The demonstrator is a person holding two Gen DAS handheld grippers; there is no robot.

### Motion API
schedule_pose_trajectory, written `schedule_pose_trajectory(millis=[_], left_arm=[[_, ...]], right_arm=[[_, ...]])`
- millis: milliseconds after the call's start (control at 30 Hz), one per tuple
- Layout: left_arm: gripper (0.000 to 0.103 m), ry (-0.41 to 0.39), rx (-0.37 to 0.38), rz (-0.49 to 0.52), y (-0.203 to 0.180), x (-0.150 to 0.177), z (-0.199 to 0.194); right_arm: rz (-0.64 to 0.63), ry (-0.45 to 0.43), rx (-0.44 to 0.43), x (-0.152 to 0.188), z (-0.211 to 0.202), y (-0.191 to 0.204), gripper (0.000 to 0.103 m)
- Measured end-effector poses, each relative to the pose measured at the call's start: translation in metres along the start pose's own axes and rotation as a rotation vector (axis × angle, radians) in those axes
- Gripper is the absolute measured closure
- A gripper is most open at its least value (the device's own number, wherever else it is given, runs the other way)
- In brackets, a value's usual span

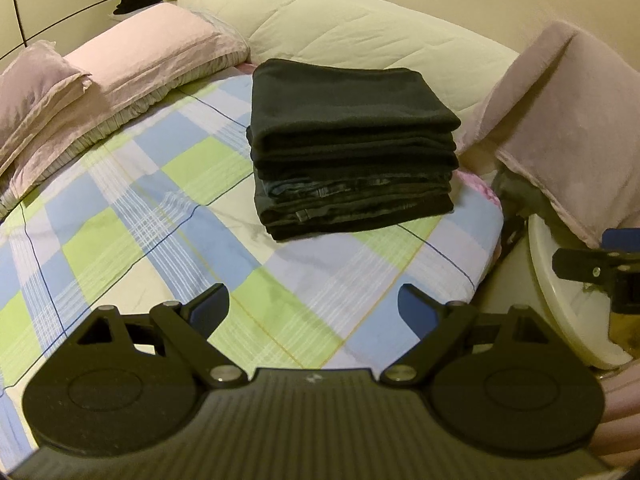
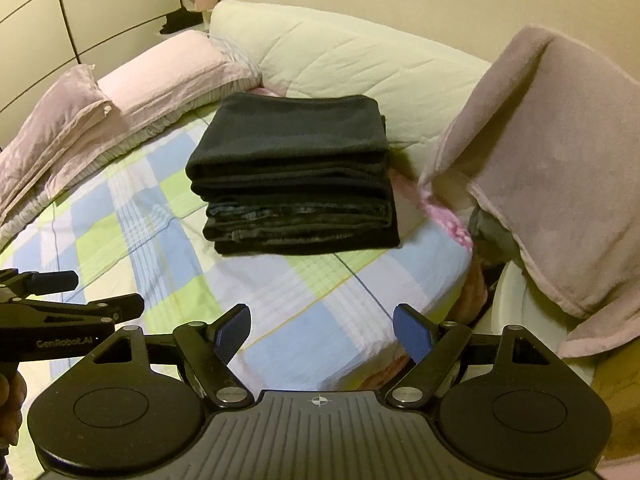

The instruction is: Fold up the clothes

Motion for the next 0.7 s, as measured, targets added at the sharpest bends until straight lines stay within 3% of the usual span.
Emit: schedule_pose_trajectory(millis=[700], left_arm=[[0.013, -0.02, -0.024, -0.024, 0.012, -0.01, 0.01]], right_arm=[[-0.009, -0.026, -0.018, -0.017, 0.015, 0.008, 0.022]])
Point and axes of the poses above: each gripper's, at about its wrist camera, not at the fingertips, and z roughly the way its jaws point, y to its left, x to its underside, the point moved 6 cm from there along z, roughly the way its jaws point, and after that the axes turned 15 degrees about x, right-handed, at the moved point
